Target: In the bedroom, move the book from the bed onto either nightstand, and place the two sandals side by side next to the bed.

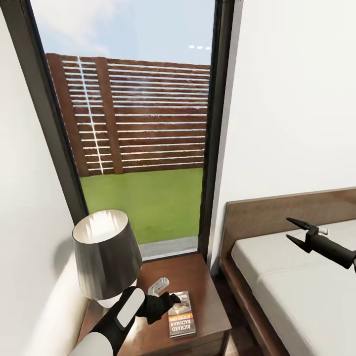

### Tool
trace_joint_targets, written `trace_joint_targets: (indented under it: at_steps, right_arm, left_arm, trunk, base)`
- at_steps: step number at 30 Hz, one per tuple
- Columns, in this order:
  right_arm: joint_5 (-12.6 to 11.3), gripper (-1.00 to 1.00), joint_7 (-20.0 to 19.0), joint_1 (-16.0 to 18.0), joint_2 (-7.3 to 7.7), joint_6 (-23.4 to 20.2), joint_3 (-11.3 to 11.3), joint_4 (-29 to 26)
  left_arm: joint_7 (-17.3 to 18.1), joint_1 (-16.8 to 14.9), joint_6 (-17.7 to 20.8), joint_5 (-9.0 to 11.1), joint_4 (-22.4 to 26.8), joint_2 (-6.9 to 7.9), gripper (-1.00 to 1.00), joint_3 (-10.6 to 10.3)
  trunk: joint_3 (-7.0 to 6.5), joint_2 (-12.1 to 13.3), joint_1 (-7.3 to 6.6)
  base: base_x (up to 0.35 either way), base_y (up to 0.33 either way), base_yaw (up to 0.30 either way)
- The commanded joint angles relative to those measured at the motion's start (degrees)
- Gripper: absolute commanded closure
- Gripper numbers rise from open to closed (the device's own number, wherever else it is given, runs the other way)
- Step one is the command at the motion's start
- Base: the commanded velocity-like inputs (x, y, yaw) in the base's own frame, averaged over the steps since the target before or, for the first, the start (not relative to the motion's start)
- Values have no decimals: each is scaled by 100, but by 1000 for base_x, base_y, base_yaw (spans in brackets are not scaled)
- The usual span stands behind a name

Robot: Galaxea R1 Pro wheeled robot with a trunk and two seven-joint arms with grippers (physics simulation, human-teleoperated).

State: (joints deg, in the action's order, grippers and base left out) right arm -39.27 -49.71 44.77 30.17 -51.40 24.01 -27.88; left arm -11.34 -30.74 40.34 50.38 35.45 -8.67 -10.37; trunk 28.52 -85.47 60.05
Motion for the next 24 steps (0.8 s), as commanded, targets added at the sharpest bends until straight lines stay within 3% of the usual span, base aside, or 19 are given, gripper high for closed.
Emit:
trace_joint_targets:
  at_steps: [1,8,19,24]
  right_arm:
    - [64,-100,-19,6,0,-24,19,12]
    - [512,-100,-58,6,-24,-22,38,61]
    - [608,-100,-56,6,-52,27,42,454]
    - [887,-100,-67,6,-52,106,43,517]
  left_arm:
    - [-53,-2,20,59,8,1,-100,-16]
    - [-50,-2,72,60,-17,-2,-100,-23]
    - [244,-2,82,52,-40,-22,-100,-75]
    - [409,-2,86,42,-102,-39,-100,-100]
  trunk:
    - [-12,38,-23]
    - [-138,319,-177]
    - [-335,760,-418]
    - [-425,961,-528]
  base:
    - [0,0,0]
    - [0,0,0]
    - [0,0,0]
    - [0,0,0]
